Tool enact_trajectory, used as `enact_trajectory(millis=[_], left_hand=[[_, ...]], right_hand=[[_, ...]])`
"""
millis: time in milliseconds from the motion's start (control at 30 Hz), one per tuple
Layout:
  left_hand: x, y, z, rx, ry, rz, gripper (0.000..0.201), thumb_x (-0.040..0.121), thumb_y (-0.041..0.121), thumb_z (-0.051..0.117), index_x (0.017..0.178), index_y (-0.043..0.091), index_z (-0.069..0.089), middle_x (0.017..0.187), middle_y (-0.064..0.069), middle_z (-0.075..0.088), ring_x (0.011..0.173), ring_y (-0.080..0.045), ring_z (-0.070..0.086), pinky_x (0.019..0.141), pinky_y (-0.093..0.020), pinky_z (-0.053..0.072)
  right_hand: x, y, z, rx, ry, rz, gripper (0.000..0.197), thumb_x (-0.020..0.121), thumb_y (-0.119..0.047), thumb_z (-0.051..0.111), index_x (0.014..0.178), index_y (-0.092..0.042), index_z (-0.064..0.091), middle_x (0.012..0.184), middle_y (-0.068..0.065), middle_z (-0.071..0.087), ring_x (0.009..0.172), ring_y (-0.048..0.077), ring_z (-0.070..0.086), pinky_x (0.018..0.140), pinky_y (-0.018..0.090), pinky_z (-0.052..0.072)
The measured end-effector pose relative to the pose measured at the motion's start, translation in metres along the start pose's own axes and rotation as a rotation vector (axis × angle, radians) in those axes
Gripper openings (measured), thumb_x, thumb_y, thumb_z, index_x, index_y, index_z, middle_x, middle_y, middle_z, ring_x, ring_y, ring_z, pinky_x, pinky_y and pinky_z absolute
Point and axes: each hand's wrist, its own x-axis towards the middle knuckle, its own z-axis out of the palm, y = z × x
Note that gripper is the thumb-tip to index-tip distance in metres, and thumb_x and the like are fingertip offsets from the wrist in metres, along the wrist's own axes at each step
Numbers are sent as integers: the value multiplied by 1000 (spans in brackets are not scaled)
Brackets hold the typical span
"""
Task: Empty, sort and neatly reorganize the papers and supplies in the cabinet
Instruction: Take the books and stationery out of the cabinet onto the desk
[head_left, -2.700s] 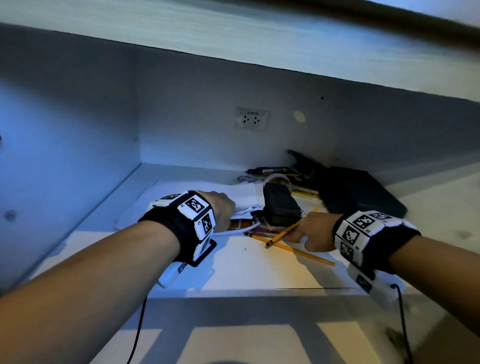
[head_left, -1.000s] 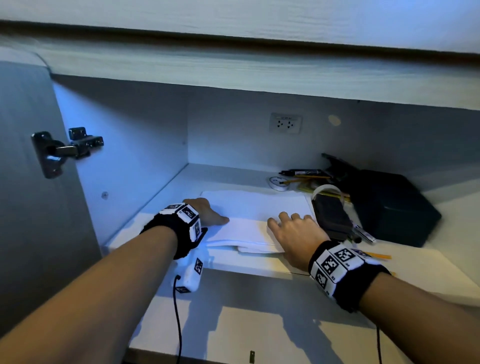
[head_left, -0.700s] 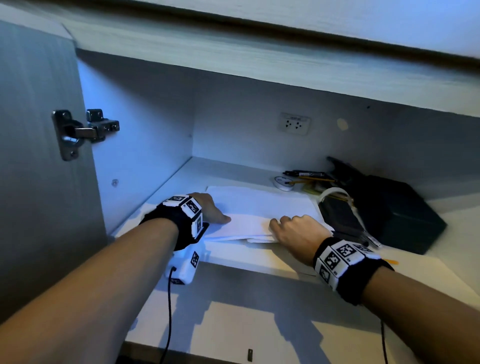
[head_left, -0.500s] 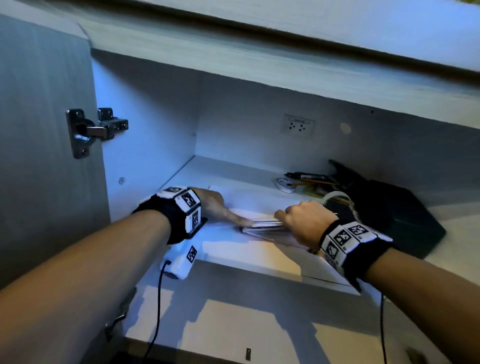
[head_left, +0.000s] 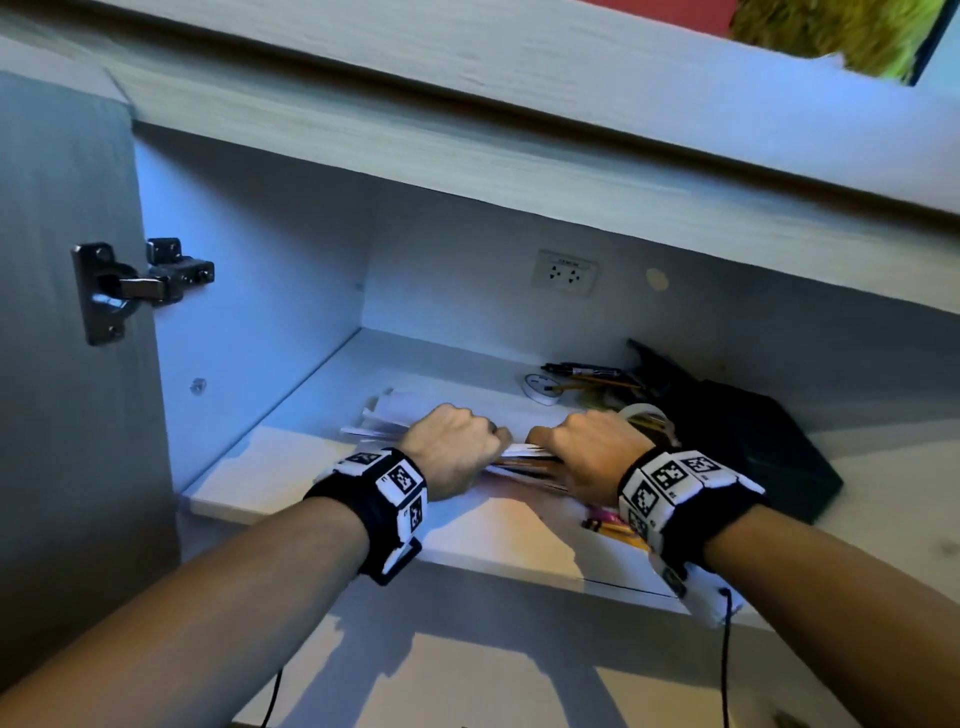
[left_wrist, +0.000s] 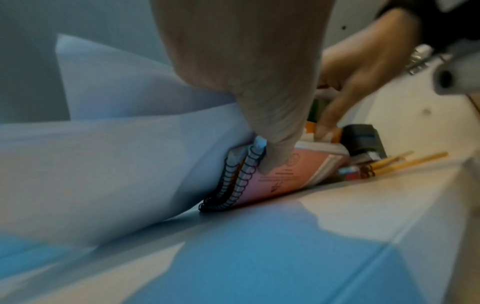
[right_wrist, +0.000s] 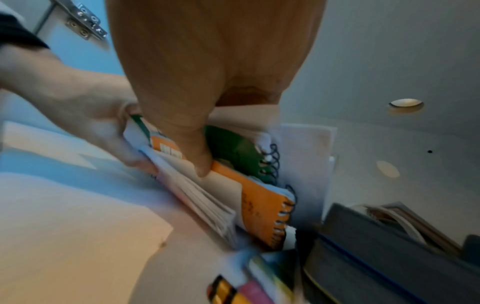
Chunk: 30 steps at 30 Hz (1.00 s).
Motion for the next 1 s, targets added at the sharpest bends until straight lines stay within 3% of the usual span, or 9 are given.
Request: enact_trajectory(millis=[100,200,267,400,500,600,667,833,1000], left_hand=[[2,-3,-6,10,-18,-2,20,94,19,52,113,16,55,108,-5,67,94,-29,65,66,-34,34],[3,-5,-15,-7,-12,16,21,93,23,52,113,18,56,109,-5,66,93,-29,64,66,-33,34],[1,-5,-21,-4,-3,31,21,92,26,53,112,19,57,108,-4,66,92,-30,64,65,-32,34],[-11,-7,-33,-11,-10,54,21,92,34,55,107,21,57,104,-4,66,88,-30,62,63,-32,32],[-20,-15,-41,-30,-12,31,21,90,37,55,105,22,57,104,-3,67,88,-32,62,62,-32,32],[-29,-27,-56,-33,30,-17,23,90,40,55,105,23,56,104,-2,67,89,-33,62,60,-33,33],[-33,-33,-72,-4,65,-35,24,89,41,55,105,23,55,103,-4,67,90,-34,63,60,-33,34],[-43,-35,-129,41,133,-25,22,90,39,51,106,25,54,103,-3,67,92,-34,62,62,-33,31],[-63,-34,-200,8,253,47,20,86,35,55,84,26,37,89,1,64,85,-31,60,60,-32,29]], right_hand=[[-10,1,11,74,60,71,39,91,-45,49,123,-25,43,112,6,65,98,31,61,69,36,44],[-23,-8,21,178,46,159,80,76,-64,61,137,-23,30,127,5,55,114,29,55,83,38,47],[-27,-16,24,178,87,208,90,71,-62,68,140,-20,27,128,5,53,115,28,54,83,38,47],[-25,-23,20,124,184,272,64,83,-41,62,137,-21,35,117,3,63,102,29,62,68,36,46],[-22,-25,3,86,179,185,32,88,-32,52,117,-21,49,110,3,65,97,33,63,64,34,35],[-24,-20,-27,29,206,113,19,84,-28,57,101,-20,57,97,4,69,83,33,67,57,34,34],[-28,-14,-47,-29,249,106,15,82,-26,58,95,-20,58,91,5,70,78,32,68,55,33,34],[-57,1,-96,-140,334,109,20,91,-32,47,108,-22,51,109,3,66,97,32,64,64,33,31],[-109,13,-159,-168,339,147,23,83,-39,54,99,-22,49,99,3,67,93,32,63,62,33,33]])
